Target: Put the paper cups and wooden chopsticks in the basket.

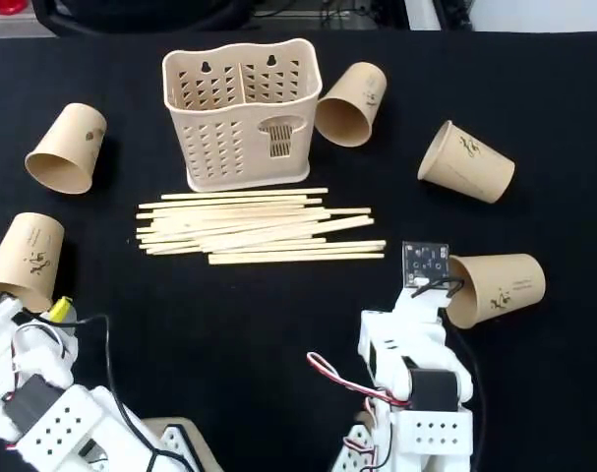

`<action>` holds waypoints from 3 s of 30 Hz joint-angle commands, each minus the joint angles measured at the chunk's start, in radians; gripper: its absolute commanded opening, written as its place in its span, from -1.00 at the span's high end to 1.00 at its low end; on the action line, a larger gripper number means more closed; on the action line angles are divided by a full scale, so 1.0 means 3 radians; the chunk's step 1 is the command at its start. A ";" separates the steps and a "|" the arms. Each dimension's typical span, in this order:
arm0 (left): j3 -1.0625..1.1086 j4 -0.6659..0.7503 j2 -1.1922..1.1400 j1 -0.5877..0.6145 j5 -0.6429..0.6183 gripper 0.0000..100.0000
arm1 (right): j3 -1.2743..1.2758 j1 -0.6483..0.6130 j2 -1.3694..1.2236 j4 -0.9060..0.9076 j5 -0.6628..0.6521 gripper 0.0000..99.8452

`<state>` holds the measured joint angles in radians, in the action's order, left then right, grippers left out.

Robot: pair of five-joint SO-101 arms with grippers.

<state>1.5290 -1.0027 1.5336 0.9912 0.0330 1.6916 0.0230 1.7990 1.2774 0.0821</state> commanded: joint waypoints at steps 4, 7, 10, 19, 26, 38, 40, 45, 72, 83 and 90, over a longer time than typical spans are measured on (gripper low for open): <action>0.0079 0.0527 -0.0010 -0.0043 -0.0527 0.29 | -0.0018 0.0020 0.0166 0.0015 -0.0005 0.96; 0.0315 0.0895 -0.0010 -0.0412 -0.0639 0.29 | -0.0018 0.0020 0.0166 0.0015 -0.0005 0.96; 0.0596 0.1468 -0.0010 -0.0765 -0.0655 0.30 | -0.0018 0.0020 0.0166 0.0015 -0.0005 0.96; 0.0580 0.1642 -0.0061 -0.0857 -0.0624 0.46 | -0.0018 0.0020 0.0166 0.0015 -0.0005 0.96; 0.0494 0.1401 -0.0056 -0.0867 -0.0394 0.53 | -0.0018 0.0020 0.0166 0.0015 -0.0005 0.96; -0.0115 0.0511 -0.0061 -0.0800 -0.0430 0.68 | -0.0018 0.0020 0.0166 0.0015 -0.0005 0.96; -0.0396 0.0123 -0.0061 -0.0964 -0.0547 0.68 | -0.0018 0.0020 0.0166 0.0015 -0.0005 0.96; -0.0785 -0.0271 -0.0061 -0.1215 -0.0604 0.75 | -0.0018 0.0031 0.0166 0.0015 -0.0005 0.96; -0.3347 -0.1064 -0.3519 -0.0110 -0.0036 0.21 | -0.0018 0.0026 0.0166 0.0015 -0.0005 0.96; -0.1823 0.1074 -0.3396 -0.0427 -0.0624 0.21 | -0.0018 0.0026 0.0166 0.0015 -0.0005 0.96; -0.1123 0.1872 -0.2982 -0.0540 -0.0910 0.33 | -0.0018 0.0026 0.0166 0.0015 -0.0005 0.96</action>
<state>1.1531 -0.5117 0.5715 0.8393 -0.2048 1.6916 0.0230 1.7990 1.2774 0.0821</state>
